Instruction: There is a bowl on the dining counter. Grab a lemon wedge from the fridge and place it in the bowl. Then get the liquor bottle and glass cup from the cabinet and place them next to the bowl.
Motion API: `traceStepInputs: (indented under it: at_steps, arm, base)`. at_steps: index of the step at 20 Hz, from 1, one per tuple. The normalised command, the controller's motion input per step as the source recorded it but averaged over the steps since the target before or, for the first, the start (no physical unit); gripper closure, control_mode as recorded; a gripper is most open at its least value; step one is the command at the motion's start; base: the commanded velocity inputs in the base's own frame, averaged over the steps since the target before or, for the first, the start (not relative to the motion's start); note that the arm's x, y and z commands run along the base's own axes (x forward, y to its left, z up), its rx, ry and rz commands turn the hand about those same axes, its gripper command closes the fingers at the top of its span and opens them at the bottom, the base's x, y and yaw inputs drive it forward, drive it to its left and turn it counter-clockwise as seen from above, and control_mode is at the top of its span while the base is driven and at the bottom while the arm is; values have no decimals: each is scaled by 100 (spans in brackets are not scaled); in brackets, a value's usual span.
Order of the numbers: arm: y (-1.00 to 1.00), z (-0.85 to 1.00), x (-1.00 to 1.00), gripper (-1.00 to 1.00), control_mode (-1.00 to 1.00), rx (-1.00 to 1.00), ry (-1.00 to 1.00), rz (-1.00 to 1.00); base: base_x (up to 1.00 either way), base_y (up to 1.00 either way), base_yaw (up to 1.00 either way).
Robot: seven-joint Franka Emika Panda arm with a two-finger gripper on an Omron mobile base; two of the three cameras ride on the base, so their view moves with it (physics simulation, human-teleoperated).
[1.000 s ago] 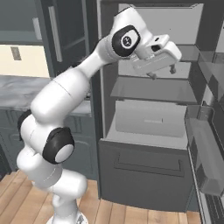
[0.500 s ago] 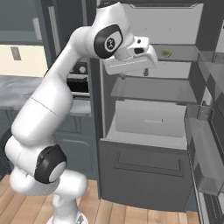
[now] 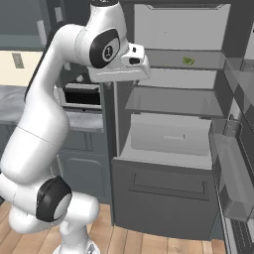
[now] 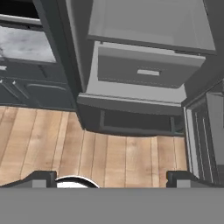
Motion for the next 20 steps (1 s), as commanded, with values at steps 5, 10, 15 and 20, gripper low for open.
traceStepInputs:
  at_steps: [5, 10, 15, 20]
  arm:
    - [56, -16, -42, -100, -100, 0, 0, 2]
    - [1, -8, -22, -100, -100, 0, 0, 0]
    - [0, 0, 0, -100, 100, 0, 0, 0]
    - [0, 0, 0, -100, 100, 0, 0, 0]
  base:
    - [0, 0, 0]
    - [0, 0, 0]
    - [15, -58, 0]
    - [31, -75, 2]
